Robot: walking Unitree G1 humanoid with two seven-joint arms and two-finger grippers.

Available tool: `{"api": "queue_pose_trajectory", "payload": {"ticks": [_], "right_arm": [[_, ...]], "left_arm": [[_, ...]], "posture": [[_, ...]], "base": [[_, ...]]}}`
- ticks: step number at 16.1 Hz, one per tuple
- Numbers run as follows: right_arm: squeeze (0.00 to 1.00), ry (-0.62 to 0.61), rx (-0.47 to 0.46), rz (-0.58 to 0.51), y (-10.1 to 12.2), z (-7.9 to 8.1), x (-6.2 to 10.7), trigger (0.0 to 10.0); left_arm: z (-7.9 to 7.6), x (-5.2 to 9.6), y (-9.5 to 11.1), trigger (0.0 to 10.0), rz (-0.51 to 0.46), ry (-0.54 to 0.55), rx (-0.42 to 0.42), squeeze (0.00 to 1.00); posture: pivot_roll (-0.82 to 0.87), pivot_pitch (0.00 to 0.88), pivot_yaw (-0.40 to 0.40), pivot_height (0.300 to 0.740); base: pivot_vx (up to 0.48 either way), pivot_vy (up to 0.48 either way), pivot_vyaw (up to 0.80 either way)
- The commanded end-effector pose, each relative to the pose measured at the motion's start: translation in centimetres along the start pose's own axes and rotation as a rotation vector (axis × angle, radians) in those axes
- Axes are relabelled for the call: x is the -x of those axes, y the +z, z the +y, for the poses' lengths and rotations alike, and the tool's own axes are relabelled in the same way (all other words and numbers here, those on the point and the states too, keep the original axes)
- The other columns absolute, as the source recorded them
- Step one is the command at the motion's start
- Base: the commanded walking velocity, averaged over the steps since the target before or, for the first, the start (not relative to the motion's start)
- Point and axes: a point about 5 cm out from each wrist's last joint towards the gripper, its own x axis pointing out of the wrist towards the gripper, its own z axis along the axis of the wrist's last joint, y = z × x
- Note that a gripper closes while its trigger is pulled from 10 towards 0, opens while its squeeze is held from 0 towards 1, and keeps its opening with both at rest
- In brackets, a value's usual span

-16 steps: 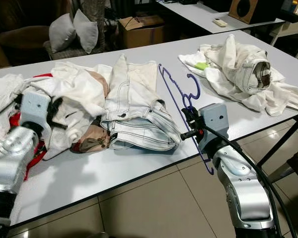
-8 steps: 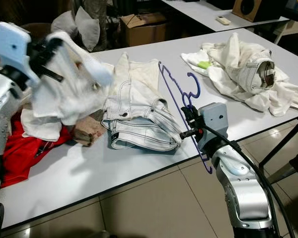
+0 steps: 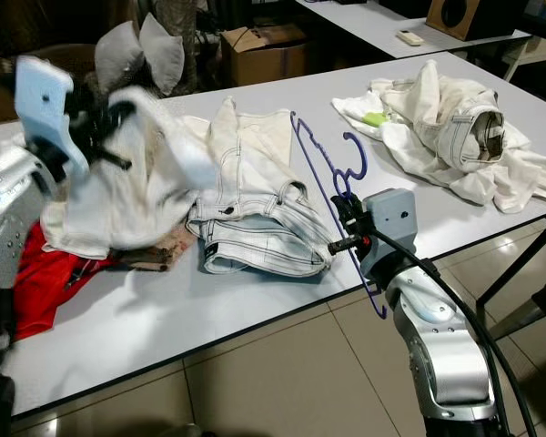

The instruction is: Hang hanger

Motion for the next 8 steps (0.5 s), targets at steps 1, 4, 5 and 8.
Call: {"api": "queue_pose_trajectory", "payload": {"ticks": [1, 4, 5, 8], "right_arm": [[0.00, -0.018, 0.002, -0.009, 0.0, -0.4, 0.0, 10.0], [0.00, -0.026, -0.005, -0.005, -0.1, -0.4, 0.1, 10.0], [0.00, -0.026, -0.006, -0.006, -0.2, -0.4, 0.0, 10.0], [0.00, -0.026, -0.010, -0.010, -0.1, -0.4, -0.1, 10.0]], "left_arm": [[1.1, 0.3, -1.6, 0.0, 0.087, 0.072, 0.029, 0.00], [1.4, 1.1, -2.7, 0.0, 0.178, 0.074, -0.072, 0.00], [1.5, 1.1, -2.6, 0.0, 0.184, 0.072, -0.089, 0.00], [0.2, 0.9, -1.6, 0.0, 0.159, -0.027, -0.125, 0.00]], "posture": [[-0.08, 0.000, 0.068, 0.740], [-0.07, 0.000, 0.069, 0.740], [-0.07, 0.000, 0.069, 0.740], [-0.06, 0.000, 0.067, 0.740]], "base": [[0.000, 0.000, 0.00], [0.000, 0.000, 0.00], [0.000, 0.000, 0.00], [0.000, 0.000, 0.00]]}}
